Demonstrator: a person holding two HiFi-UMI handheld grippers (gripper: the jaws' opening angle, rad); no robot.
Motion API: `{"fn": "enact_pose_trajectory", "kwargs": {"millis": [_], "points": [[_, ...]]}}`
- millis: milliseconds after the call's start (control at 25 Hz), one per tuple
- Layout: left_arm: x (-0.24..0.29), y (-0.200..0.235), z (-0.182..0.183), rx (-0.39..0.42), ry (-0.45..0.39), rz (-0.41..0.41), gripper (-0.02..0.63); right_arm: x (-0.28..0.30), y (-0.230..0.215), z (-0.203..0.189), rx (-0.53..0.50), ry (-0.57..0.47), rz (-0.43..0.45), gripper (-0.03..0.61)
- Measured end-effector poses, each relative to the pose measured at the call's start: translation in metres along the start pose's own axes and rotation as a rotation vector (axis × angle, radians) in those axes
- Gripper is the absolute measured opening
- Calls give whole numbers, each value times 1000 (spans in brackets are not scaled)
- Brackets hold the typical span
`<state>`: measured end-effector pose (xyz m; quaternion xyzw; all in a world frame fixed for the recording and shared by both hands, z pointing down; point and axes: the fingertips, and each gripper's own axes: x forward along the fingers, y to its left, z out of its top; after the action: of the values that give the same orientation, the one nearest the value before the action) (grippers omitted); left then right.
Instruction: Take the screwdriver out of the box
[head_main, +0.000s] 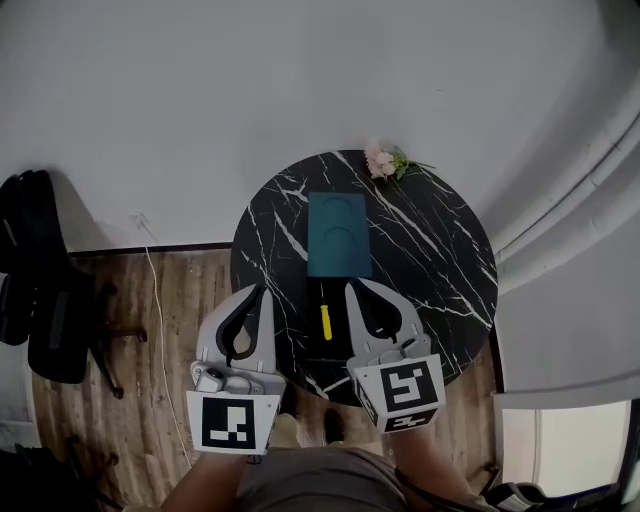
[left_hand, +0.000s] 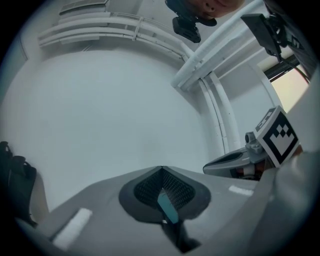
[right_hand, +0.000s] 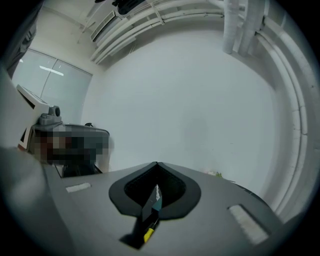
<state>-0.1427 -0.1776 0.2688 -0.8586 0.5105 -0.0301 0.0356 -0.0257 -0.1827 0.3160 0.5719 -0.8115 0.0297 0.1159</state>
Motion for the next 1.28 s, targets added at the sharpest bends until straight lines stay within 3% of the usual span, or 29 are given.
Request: {"fn": "enact_pose_trajectory", "kwargs": {"millis": [440, 880, 1280], "points": [[9, 7, -41, -13, 114, -28, 0, 27, 5, -74, 86, 158, 1, 32], [21, 23, -91, -40, 226, -52, 0, 53, 18, -164, 166, 354, 9, 123], [37, 39, -135, -82, 306, -51, 0, 75, 25, -220, 205, 527, 6, 138]]}}
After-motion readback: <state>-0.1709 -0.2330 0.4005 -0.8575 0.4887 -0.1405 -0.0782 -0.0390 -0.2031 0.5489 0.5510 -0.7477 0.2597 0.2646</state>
